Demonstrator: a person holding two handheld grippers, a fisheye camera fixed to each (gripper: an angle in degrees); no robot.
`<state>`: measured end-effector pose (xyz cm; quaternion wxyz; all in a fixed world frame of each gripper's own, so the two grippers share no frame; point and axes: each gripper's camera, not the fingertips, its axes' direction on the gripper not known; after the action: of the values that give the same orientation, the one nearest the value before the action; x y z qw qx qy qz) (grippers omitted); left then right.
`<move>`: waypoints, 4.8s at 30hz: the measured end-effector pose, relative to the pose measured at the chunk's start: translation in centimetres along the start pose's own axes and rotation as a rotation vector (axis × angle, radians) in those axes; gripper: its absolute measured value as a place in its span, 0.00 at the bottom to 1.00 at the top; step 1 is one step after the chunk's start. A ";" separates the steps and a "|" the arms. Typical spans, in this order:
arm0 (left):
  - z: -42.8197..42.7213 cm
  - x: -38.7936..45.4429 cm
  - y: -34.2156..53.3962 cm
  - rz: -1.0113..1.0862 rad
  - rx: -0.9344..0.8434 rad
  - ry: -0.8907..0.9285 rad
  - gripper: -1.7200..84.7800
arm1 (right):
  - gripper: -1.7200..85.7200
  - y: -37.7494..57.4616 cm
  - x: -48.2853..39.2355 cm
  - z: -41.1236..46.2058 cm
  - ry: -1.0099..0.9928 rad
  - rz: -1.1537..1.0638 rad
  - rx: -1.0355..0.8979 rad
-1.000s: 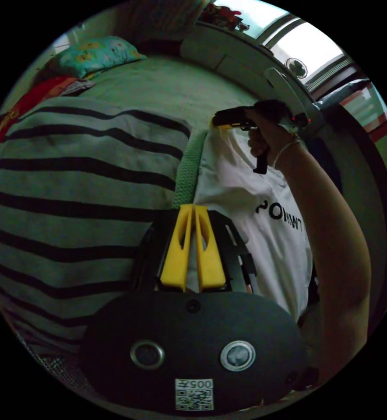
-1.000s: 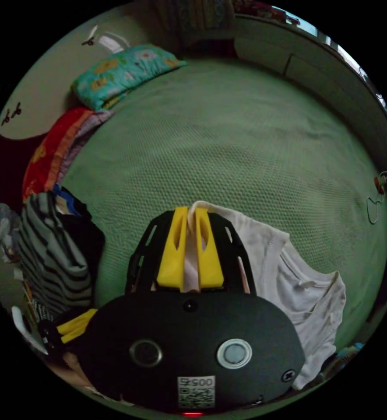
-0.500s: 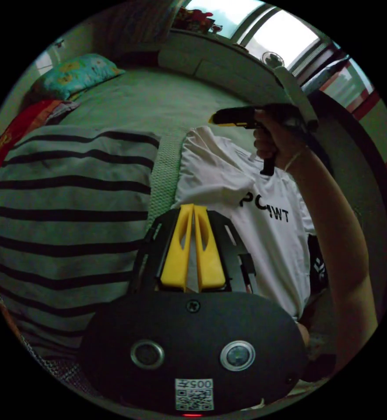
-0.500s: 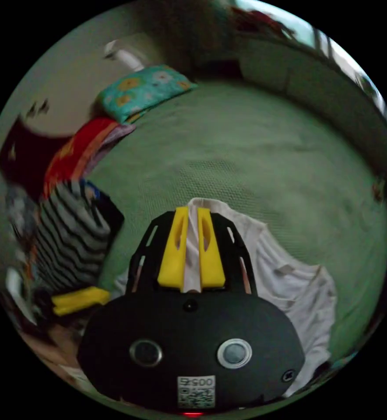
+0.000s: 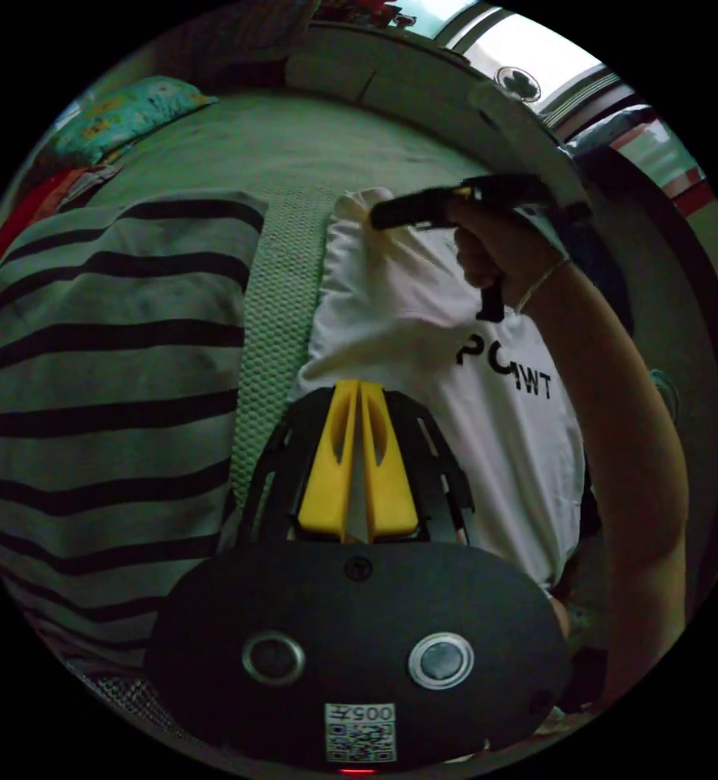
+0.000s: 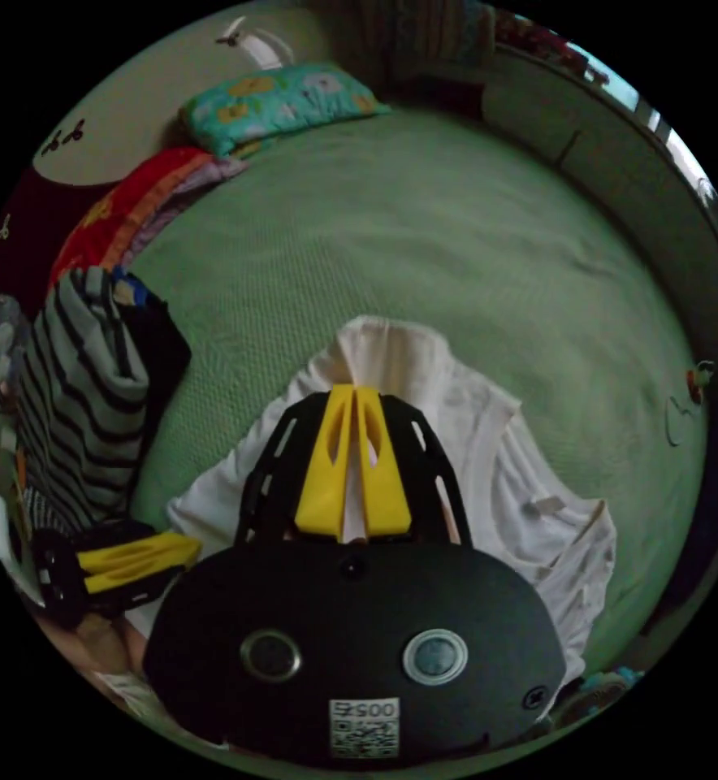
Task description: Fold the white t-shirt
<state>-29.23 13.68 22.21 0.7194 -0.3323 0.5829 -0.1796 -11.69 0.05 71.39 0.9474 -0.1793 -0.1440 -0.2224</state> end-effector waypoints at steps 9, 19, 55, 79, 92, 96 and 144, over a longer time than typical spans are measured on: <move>2.5 1.7 -0.2 -0.005 -0.036 -0.036 0.01 | 0.02 -0.2 2.6 -1.1 -0.083 0.184 -0.095; 3.6 5.0 0.6 0.053 0.045 0.109 0.01 | 0.01 11.2 3.7 -10.7 -0.033 0.044 0.042; 12.9 29.1 10.0 0.386 0.064 0.167 0.01 | 0.14 76.6 32.2 -33.2 -0.033 0.948 0.261; 23.6 37.0 7.2 0.348 0.018 0.177 0.01 | 0.08 59.4 22.5 -25.2 -0.074 0.208 0.010; 31.8 42.4 2.6 0.413 -0.061 0.214 0.01 | 0.13 61.9 36.4 -24.2 -0.091 0.570 0.204; 34.7 44.2 1.0 0.433 -0.087 0.114 0.01 | 0.12 57.8 39.8 -20.1 -0.126 0.633 0.150; 46.1 47.0 -10.5 0.438 -0.162 0.095 0.01 | 0.05 34.7 40.2 -4.5 -0.095 0.412 -0.252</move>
<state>28.31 -11.77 0.20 0.6840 -0.2457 0.6867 0.0126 40.21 12.43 72.00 0.9351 -0.3320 -0.1199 -0.0322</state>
